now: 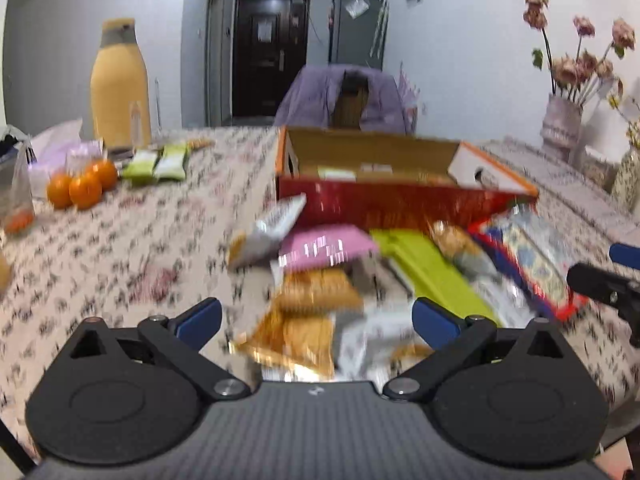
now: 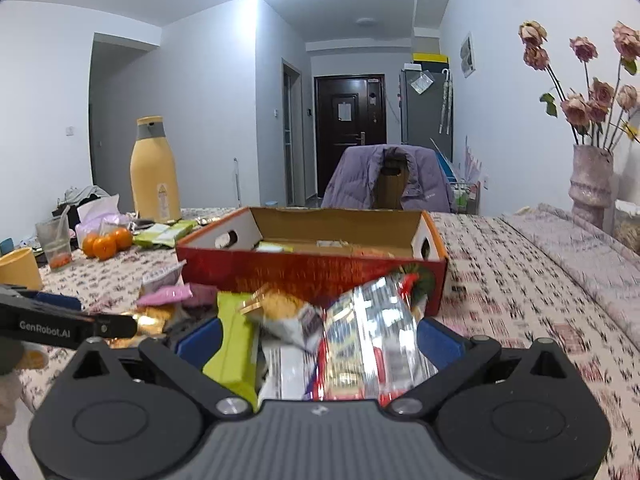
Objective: Organize snacks
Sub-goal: 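Grasp the white packet with the left gripper from the pile, then grasp the green bar with the right gripper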
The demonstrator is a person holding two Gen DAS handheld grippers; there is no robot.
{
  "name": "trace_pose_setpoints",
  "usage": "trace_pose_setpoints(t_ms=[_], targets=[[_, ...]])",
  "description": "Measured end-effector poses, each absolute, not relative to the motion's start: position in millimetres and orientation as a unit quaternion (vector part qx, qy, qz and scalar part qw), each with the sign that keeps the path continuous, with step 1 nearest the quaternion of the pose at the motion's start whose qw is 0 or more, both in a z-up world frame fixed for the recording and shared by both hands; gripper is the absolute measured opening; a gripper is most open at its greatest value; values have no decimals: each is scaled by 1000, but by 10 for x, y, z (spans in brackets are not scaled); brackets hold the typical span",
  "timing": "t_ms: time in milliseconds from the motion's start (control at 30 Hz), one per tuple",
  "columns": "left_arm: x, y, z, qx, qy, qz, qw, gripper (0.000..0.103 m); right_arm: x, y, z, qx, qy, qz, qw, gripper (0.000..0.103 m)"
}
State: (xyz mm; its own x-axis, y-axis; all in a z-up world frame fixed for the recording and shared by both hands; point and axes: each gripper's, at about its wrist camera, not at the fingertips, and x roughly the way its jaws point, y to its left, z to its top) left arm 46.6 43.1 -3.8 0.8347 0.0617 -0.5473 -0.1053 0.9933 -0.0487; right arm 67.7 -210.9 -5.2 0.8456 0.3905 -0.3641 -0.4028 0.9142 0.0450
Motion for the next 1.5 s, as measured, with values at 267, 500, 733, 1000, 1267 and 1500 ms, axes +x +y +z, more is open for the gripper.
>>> trace_pose_setpoints(t_ms=[267,500,733,1000,1267,1500], targets=[[358,330,-294,-37,329,40,943,103,509,-2127,-220,-11,199,206,958,103],[366,238,-371,-23,332,69,940,96,425,-2083,-242,-16,197,213,957,103],[275,230,-334,-17,312,54,948,55,383,-2069,-254,-15,204,210,956,103],[129,223,-270,-25,296,31,954,41,283,-2027,-270,-21,204,215,955,103],[-29,231,-11,-24,246,20,969,41,269,-1993,-263,-20,203,209,956,103],[60,295,94,-25,228,21,973,41,409,-1853,-213,-28,200,206,958,103]])
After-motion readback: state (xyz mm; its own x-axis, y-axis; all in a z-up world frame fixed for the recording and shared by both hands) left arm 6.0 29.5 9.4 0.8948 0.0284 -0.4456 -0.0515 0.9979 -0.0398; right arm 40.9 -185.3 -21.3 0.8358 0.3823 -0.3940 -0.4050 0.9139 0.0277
